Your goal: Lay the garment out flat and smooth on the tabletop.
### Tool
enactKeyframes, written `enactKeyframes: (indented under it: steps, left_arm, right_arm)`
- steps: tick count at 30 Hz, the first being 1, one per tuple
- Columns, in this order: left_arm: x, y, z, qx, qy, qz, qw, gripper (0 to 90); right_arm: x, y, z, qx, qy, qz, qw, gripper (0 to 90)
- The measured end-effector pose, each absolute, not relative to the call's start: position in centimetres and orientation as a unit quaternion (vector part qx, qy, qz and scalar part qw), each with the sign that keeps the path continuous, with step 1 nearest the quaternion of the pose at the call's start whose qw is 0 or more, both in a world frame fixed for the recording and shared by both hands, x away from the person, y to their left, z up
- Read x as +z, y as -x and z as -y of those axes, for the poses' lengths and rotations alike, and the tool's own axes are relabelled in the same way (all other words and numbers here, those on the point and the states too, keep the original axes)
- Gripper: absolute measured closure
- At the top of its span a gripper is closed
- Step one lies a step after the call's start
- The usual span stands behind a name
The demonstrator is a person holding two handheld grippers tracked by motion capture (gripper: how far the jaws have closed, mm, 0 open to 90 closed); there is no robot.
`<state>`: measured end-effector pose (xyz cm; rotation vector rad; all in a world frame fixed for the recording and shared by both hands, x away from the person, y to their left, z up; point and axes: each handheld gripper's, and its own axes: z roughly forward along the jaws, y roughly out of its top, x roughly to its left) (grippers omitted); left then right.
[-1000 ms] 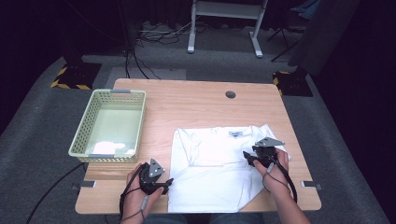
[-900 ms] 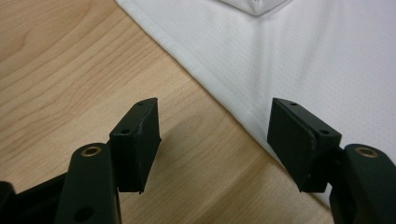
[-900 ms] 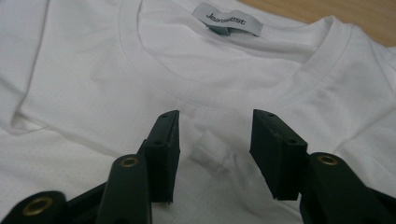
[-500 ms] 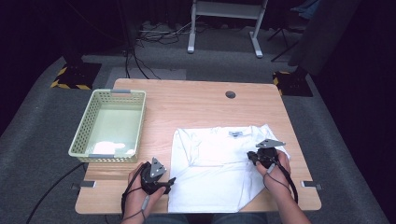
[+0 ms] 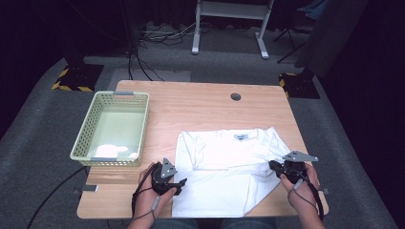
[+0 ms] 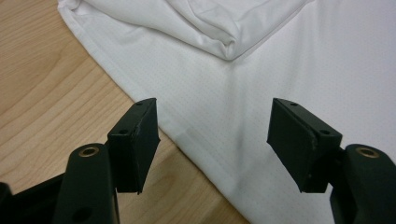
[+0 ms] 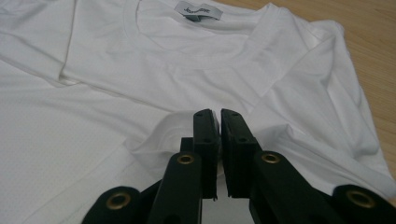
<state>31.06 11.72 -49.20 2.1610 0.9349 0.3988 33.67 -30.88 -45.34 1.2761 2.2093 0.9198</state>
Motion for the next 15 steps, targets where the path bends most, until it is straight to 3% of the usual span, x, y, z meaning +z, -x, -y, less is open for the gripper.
enactKeyframes:
  steps: [15]
  left_arm:
    - [-49.0, -31.5, -10.9, 0.154, -0.840, -0.359, 0.376, 33.6]
  right_arm:
    - [-45.1, -29.4, 34.3, 0.324, -0.484, -0.782, 0.221, 85.4]
